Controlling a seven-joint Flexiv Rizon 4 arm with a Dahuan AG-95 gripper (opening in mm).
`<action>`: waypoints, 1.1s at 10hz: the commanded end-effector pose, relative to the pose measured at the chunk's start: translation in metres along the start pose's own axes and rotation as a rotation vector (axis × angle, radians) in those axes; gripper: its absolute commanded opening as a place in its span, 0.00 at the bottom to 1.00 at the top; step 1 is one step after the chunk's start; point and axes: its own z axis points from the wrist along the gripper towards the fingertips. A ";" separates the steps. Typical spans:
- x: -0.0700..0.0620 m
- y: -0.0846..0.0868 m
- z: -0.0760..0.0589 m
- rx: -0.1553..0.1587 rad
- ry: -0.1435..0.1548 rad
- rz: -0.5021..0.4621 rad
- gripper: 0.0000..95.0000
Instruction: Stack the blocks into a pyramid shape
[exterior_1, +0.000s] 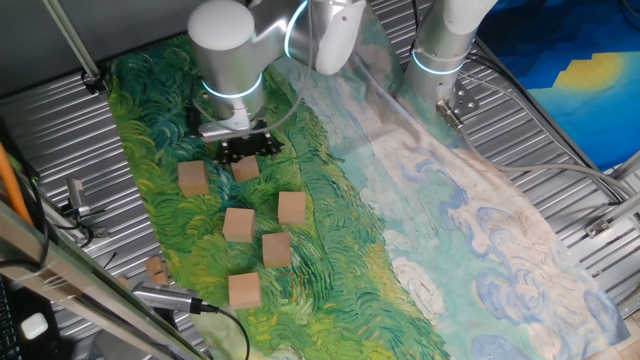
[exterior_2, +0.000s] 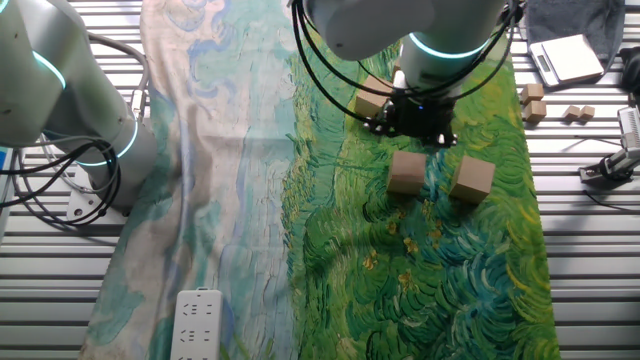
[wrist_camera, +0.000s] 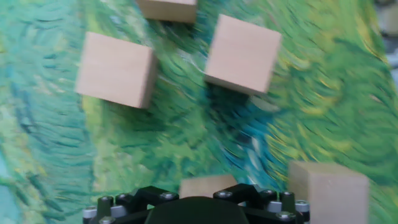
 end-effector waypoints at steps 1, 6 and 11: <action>0.002 0.003 0.001 0.027 0.002 -0.035 1.00; 0.020 -0.014 0.010 0.027 0.007 -0.055 1.00; 0.024 -0.015 0.025 0.032 0.001 -0.073 1.00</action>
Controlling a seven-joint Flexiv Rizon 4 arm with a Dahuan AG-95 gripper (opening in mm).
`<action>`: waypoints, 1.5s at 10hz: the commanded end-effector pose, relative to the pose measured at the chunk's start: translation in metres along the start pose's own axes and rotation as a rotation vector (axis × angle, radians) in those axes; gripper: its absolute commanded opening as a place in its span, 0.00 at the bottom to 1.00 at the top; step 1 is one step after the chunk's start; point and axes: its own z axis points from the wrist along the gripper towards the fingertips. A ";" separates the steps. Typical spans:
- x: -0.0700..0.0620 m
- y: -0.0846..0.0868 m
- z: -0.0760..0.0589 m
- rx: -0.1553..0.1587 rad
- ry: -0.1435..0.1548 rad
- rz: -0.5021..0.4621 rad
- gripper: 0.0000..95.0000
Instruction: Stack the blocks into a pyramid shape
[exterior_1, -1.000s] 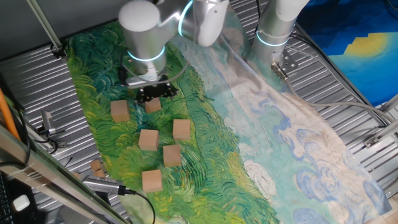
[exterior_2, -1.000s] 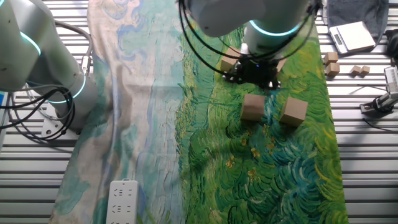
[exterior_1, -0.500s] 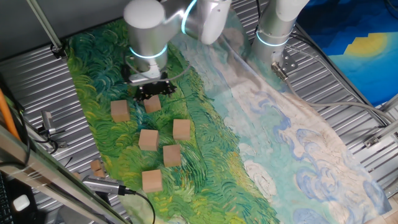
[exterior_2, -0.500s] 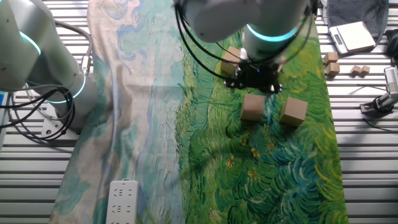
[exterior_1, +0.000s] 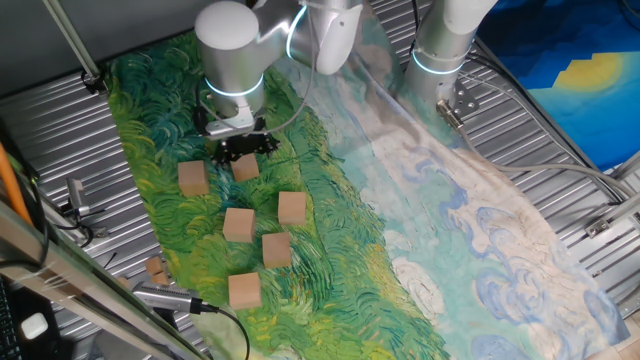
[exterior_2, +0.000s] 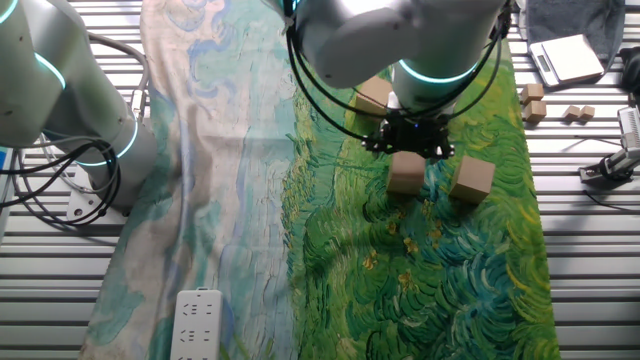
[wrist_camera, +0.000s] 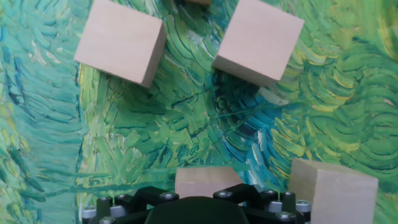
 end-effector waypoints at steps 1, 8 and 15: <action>0.001 -0.001 0.004 0.001 -0.006 0.001 1.00; 0.015 -0.001 0.013 0.001 -0.021 -0.005 0.60; 0.017 -0.001 0.009 -0.016 -0.042 -0.025 0.00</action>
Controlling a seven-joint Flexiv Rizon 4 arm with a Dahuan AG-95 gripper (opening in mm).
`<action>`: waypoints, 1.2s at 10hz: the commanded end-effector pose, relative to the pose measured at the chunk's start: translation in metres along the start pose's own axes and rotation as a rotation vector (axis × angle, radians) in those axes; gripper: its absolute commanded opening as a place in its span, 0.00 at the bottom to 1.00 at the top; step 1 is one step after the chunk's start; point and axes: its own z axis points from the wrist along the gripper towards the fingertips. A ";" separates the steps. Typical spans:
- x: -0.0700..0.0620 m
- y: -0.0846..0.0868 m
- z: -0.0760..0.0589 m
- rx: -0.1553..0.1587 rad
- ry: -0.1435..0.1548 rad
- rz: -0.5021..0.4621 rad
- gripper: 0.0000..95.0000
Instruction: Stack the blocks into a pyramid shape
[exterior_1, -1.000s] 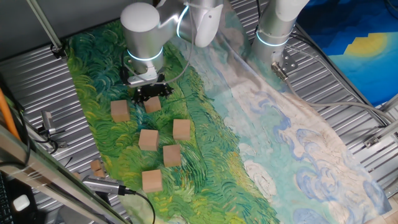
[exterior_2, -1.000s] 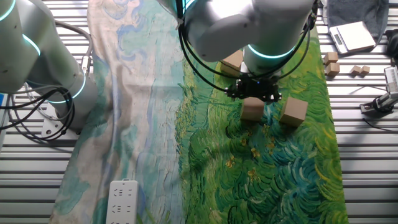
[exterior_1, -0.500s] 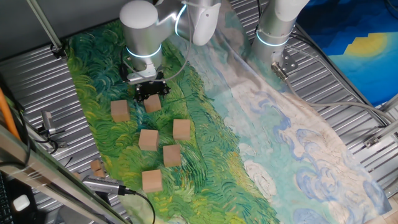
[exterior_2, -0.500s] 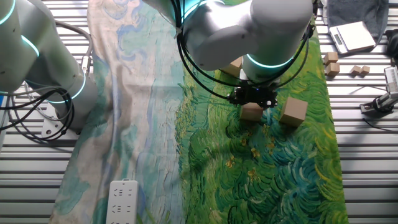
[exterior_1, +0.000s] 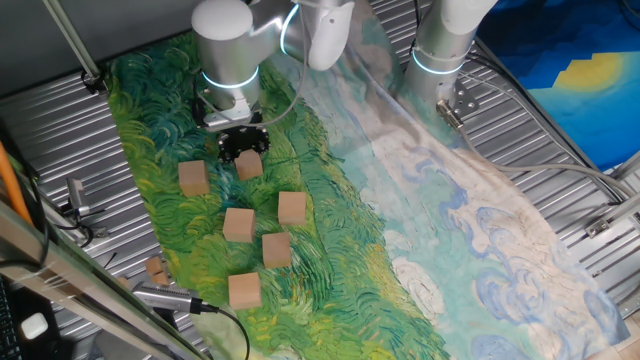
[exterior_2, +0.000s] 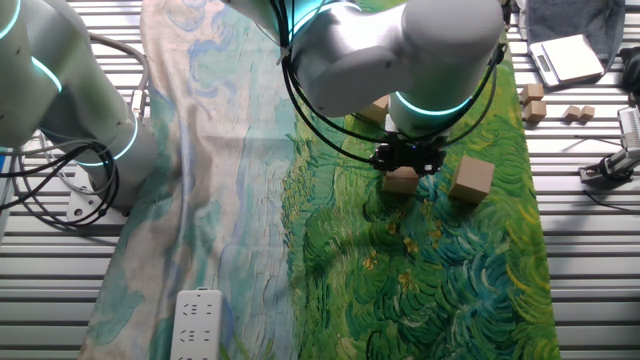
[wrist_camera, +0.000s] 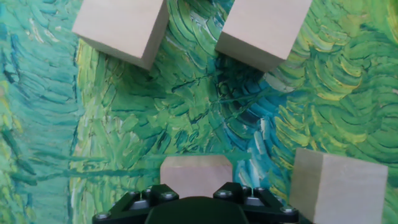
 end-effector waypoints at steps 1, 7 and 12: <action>0.001 0.000 -0.003 -0.011 0.001 -0.023 0.00; 0.027 0.008 -0.019 -0.048 -0.029 -0.161 0.00; 0.030 0.012 -0.016 -0.030 0.010 -0.136 0.00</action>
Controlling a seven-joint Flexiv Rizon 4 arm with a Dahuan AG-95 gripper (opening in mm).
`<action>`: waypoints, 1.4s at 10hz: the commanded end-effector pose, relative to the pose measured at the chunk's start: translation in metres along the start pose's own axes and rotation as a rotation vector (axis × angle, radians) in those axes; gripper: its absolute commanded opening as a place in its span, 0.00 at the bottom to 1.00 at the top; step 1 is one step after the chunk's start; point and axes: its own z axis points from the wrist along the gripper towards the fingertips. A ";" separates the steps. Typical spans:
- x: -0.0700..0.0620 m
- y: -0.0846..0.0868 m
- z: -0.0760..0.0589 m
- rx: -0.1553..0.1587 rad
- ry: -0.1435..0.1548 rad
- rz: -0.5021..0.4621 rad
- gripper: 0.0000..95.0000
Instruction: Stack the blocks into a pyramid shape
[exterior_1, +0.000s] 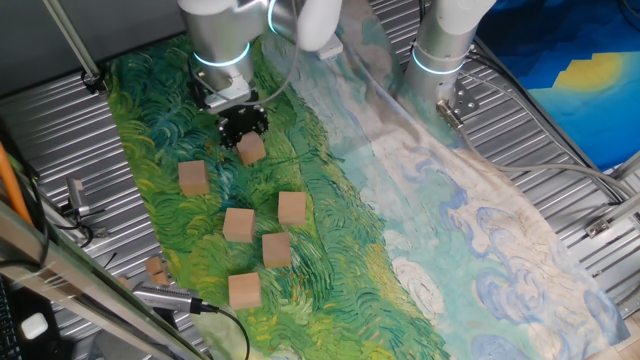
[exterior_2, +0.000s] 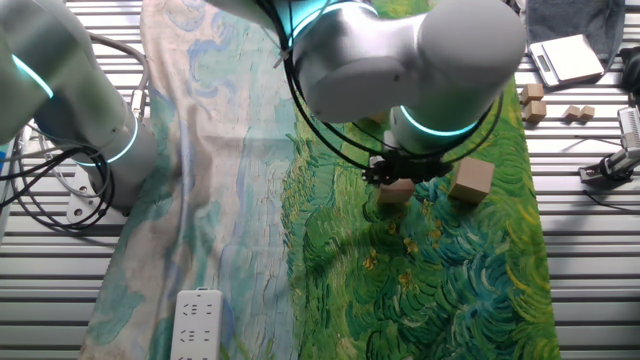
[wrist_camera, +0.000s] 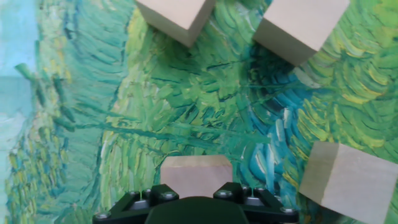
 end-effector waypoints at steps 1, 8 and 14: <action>0.002 -0.001 0.002 0.004 0.019 0.016 0.00; 0.001 0.000 0.008 0.012 0.004 0.016 0.00; -0.001 -0.001 0.011 0.014 -0.004 -0.002 0.00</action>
